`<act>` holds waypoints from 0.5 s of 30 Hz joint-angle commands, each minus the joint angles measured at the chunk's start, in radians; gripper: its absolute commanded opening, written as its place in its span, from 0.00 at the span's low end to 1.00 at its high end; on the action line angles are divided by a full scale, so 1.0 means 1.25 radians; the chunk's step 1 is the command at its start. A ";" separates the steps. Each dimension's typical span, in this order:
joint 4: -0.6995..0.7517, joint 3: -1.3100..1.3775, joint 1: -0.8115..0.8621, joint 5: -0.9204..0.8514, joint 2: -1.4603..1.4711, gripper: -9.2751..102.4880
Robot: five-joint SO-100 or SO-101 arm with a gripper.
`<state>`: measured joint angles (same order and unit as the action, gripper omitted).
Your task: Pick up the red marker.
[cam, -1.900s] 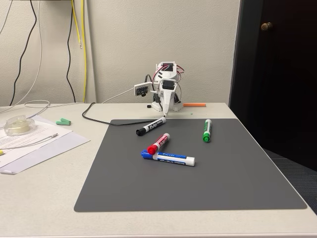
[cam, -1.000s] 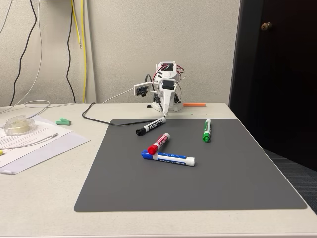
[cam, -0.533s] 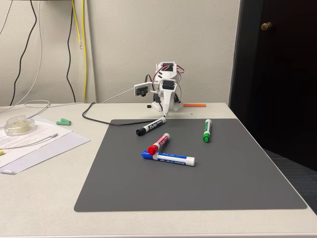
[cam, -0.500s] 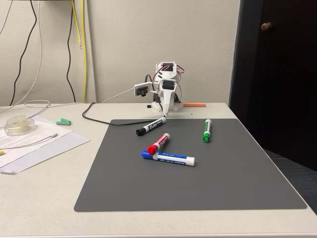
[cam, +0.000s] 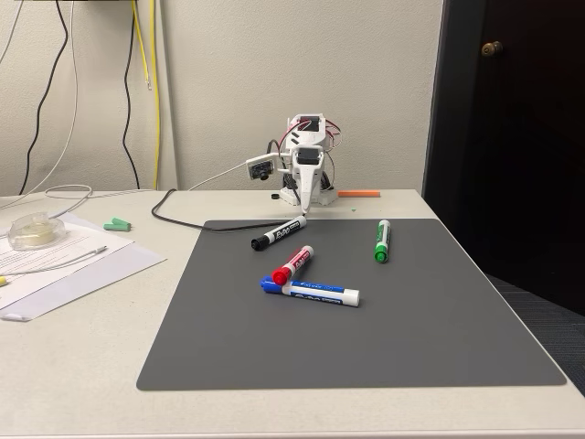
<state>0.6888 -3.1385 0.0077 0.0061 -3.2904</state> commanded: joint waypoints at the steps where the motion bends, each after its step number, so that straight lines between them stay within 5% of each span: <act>1: -0.066 0.032 0.016 -0.012 -0.004 0.08; 6: -0.258 0.147 0.025 -0.015 0.281 0.08; 15: -0.232 0.688 0.040 -0.206 0.877 0.08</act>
<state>0.3927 -2.4498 0.0568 -0.1979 -2.3086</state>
